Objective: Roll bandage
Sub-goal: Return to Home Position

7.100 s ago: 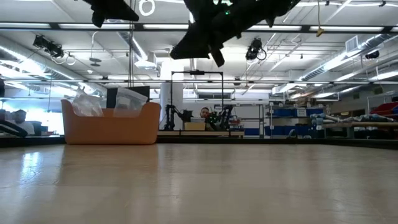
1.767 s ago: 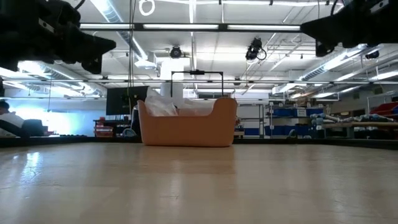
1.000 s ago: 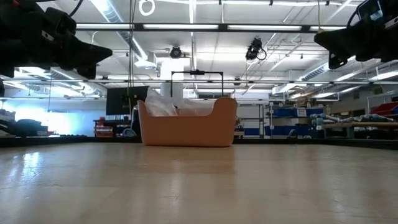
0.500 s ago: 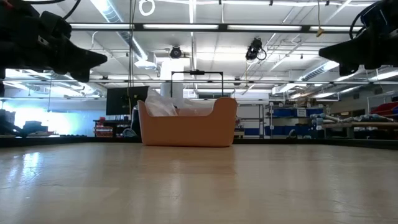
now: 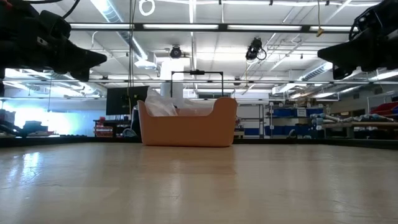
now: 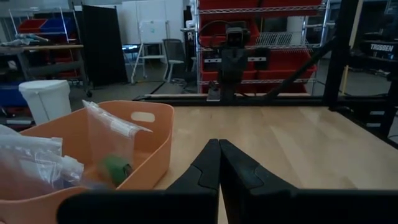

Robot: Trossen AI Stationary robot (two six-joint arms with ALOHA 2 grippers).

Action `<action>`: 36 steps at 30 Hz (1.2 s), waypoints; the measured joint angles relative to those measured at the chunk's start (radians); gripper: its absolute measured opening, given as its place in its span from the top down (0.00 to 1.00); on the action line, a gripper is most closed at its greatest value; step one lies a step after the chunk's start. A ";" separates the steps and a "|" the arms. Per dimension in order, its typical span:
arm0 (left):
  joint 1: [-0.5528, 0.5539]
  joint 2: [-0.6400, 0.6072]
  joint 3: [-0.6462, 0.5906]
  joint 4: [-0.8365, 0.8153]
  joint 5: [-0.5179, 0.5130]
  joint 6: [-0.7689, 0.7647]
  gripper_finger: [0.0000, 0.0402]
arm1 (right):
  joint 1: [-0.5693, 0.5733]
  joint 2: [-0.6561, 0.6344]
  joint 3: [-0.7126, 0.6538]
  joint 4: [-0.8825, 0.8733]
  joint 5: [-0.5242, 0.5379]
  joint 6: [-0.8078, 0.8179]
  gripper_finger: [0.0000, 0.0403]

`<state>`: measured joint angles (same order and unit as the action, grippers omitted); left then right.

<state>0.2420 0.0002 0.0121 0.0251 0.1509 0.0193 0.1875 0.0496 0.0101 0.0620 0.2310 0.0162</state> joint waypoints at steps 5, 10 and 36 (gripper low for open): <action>0.000 0.000 0.001 -0.005 -0.012 0.014 0.97 | -0.069 -0.012 0.000 -0.013 -0.030 -0.017 1.00; 0.000 0.000 0.001 -0.014 -0.081 0.034 0.97 | -0.119 -0.028 -0.001 -0.014 -0.046 -0.054 1.00; 0.000 0.000 -0.001 -0.024 -0.180 0.120 0.97 | -0.340 0.016 -0.002 -0.044 -0.208 -0.037 0.95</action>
<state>0.2420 0.0006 0.0116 0.0008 -0.0287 0.1394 -0.1524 0.0654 0.0078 0.0177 0.0227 -0.0204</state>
